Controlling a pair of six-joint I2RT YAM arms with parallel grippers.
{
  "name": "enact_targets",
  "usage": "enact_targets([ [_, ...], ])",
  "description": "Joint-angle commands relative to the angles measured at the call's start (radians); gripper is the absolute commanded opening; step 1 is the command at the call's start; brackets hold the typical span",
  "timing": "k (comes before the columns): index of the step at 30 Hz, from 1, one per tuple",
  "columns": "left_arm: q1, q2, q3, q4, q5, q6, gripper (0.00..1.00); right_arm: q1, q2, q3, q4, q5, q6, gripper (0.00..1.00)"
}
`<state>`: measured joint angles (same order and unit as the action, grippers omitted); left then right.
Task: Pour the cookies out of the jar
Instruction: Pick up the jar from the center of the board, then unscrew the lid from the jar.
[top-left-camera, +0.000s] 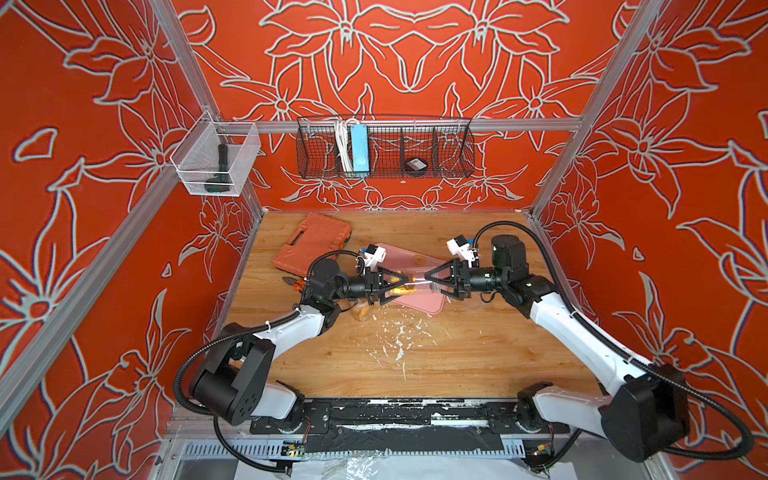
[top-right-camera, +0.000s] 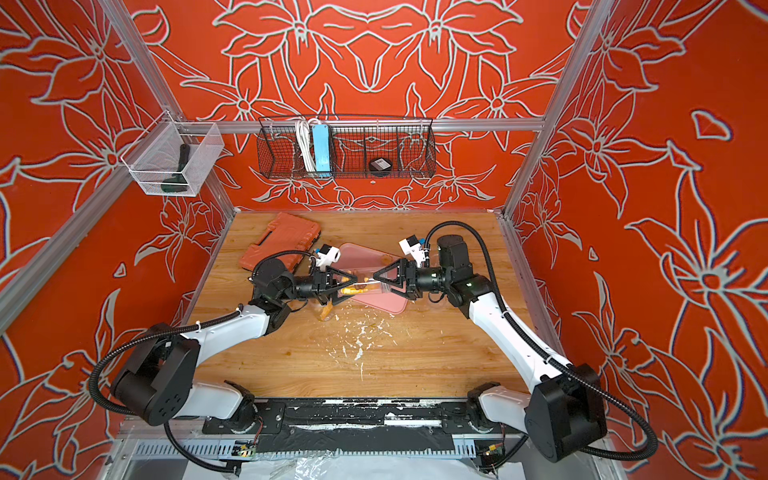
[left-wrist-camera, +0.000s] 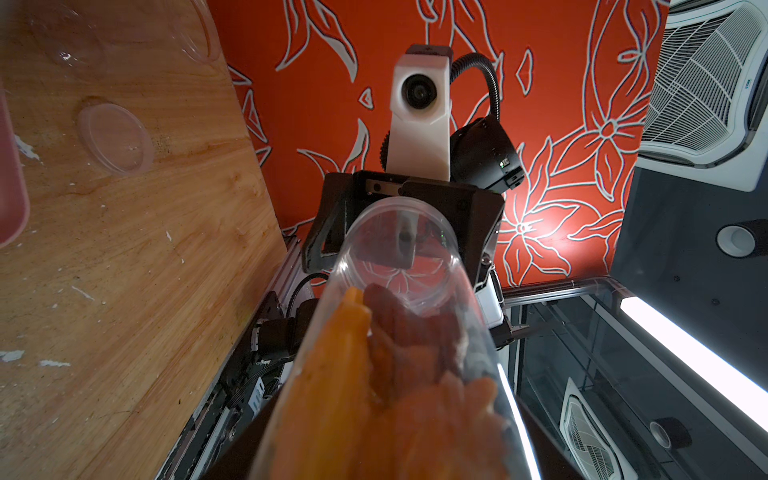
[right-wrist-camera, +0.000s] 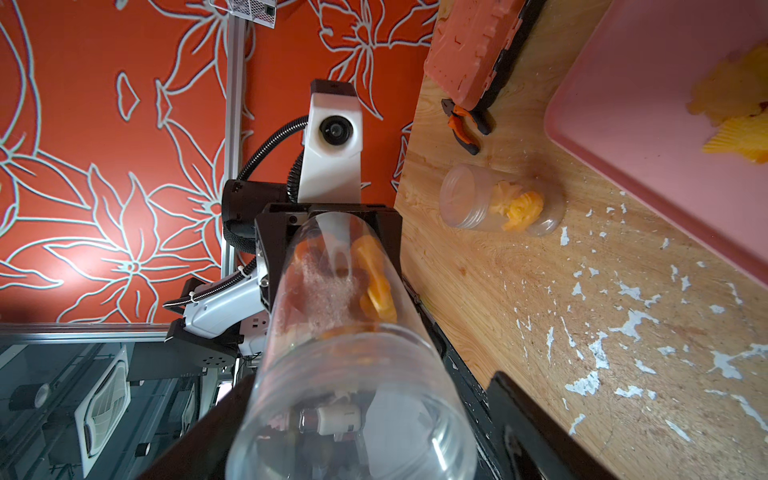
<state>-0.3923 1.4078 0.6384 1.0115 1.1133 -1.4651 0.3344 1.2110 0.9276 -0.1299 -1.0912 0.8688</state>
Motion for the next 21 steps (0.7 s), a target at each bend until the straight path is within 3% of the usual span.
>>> enact_targets([
  [1, 0.007, -0.018, 0.001, 0.072, 0.033, -0.009, 0.64, -0.012, -0.025, 0.003, -0.05, -0.034, -0.037, 0.87],
  [12, 0.009, -0.027, -0.003, 0.067, 0.034, -0.007, 0.64, -0.029, -0.044, -0.002, -0.038, -0.051, -0.031, 0.81],
  [21, 0.01, -0.034, -0.002, 0.053, 0.035, 0.002, 0.64, -0.03, -0.053, -0.021, 0.038, -0.072, 0.015, 0.69],
])
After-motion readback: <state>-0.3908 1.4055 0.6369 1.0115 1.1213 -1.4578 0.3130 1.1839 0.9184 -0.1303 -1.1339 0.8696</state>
